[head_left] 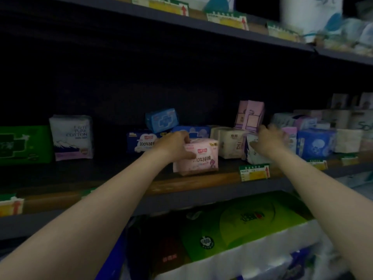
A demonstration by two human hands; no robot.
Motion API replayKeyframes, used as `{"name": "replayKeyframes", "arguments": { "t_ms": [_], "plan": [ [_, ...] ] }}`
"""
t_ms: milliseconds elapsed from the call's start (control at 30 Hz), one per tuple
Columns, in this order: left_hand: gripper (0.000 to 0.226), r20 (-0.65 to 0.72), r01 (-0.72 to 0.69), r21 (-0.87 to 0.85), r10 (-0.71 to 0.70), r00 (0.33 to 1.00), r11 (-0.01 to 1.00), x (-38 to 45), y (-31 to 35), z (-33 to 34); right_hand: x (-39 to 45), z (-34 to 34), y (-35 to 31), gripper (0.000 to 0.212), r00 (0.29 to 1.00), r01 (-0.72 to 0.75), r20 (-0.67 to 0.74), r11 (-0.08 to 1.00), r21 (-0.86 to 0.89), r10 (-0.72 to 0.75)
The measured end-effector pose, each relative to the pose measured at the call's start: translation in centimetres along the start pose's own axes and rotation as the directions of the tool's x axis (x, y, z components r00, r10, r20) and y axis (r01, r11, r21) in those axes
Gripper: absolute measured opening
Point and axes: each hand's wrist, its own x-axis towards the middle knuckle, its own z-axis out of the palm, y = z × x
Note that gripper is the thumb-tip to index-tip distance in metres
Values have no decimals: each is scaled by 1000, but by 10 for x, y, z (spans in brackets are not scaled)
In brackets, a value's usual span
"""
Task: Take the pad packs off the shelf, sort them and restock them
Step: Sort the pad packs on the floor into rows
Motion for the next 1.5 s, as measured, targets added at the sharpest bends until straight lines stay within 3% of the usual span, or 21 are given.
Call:
{"name": "replayKeyframes", "arguments": {
  "t_ms": [67,200,333,400,467,533,600,667,733,833,900,967,1000,1133,1233,1367,1433,1500],
  "plan": [
    [37,8,10,-7,-10,1000,1000,6,-1,4,2,9,3,64,995,-39,86,997,-68,44],
    [50,56,42,-48,-39,998,998,13,-4,12,9,9,-10,68,997,-37,52,965,-260,52],
    [47,21,82,-50,-81,996,995,11,-1,17,12,3,-12,64,990,-108,62,971,-212,124],
    [48,-43,106,-30,-107,993,994,5,3,21,12,1,-9,62,993,-106,37,989,-100,110],
    [50,-161,122,-96,-136,978,988,-2,9,23,8,-3,-5,65,996,-71,-37,989,129,77],
    [51,-360,73,-302,-184,915,950,-8,20,21,-2,-14,0,64,984,-5,-162,913,408,78],
    [56,-524,-66,-471,-219,823,879,-15,35,16,-14,-36,7,58,958,53,-255,790,611,133],
    [60,-628,-219,-469,-148,764,856,-24,59,16,-29,-61,22,45,921,102,-326,677,729,212],
    [59,-689,-352,-401,-25,725,846,-38,88,27,-48,-82,45,45,901,108,-344,630,769,265],
    [50,-695,-489,-301,163,700,819,-58,129,65,-72,-84,100,44,921,20,-194,458,888,337],
    [47,-633,-566,-323,271,725,759,-75,150,99,-95,-74,144,39,940,-97,-19,321,942,340],
    [46,-522,-573,-394,338,783,719,-92,160,139,-125,-53,183,17,925,-257,147,291,922,352],
    [47,-450,-551,-425,360,817,718,-101,160,163,-142,-36,201,9,896,-358,236,296,886,375],
    [45,-102,-380,-460,378,920,802,-132,145,259,-207,53,263,21,697,-708,515,366,604,499],
    [46,90,-230,-409,290,953,883,-143,134,317,-247,129,295,26,623,-782,509,492,382,594],
    [51,230,-144,-344,232,945,928,-151,126,377,-300,214,323,40,548,-820,521,544,180,654],
    [51,307,-115,-313,215,927,943,-157,126,407,-321,251,331,46,541,-817,487,566,112,686],
    [49,374,-77,-280,182,909,957,-164,124,437,-339,286,335,51,583,-772,477,631,75,658]
  ]
}}
